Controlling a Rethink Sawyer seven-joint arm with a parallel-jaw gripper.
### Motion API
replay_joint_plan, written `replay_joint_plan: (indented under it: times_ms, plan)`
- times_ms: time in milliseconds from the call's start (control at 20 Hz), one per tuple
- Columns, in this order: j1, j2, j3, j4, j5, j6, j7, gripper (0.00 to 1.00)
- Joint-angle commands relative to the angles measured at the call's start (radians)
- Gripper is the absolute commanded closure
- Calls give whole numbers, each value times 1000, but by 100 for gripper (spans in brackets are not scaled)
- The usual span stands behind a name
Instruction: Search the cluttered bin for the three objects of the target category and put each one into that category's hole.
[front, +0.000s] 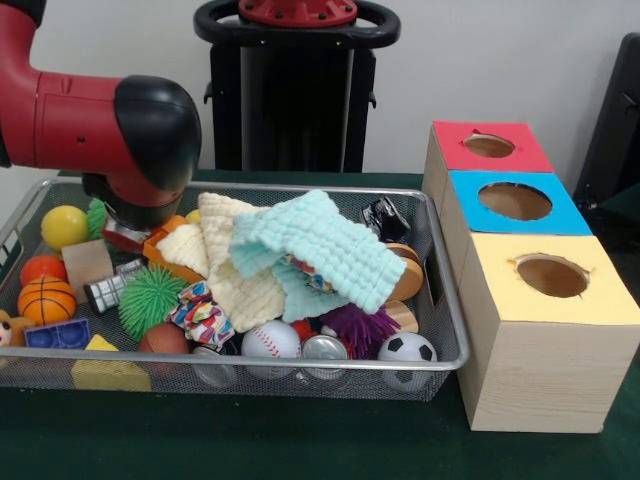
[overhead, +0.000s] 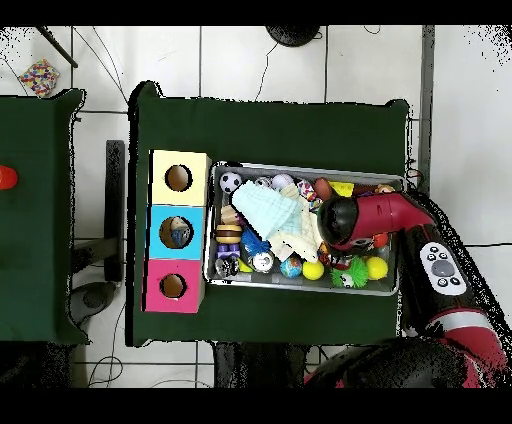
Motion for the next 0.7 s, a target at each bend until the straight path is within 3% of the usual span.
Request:
replay_joint_plan:
  times_ms: [50, 550, 700]
  plan:
    - [20, 73, -34, -19, -55, -44, -18, 100]
    - [38, 62, -56, -19, -60, -59, 1, 100]
    - [38, 1, -44, 0, -44, -114, 39, 100]
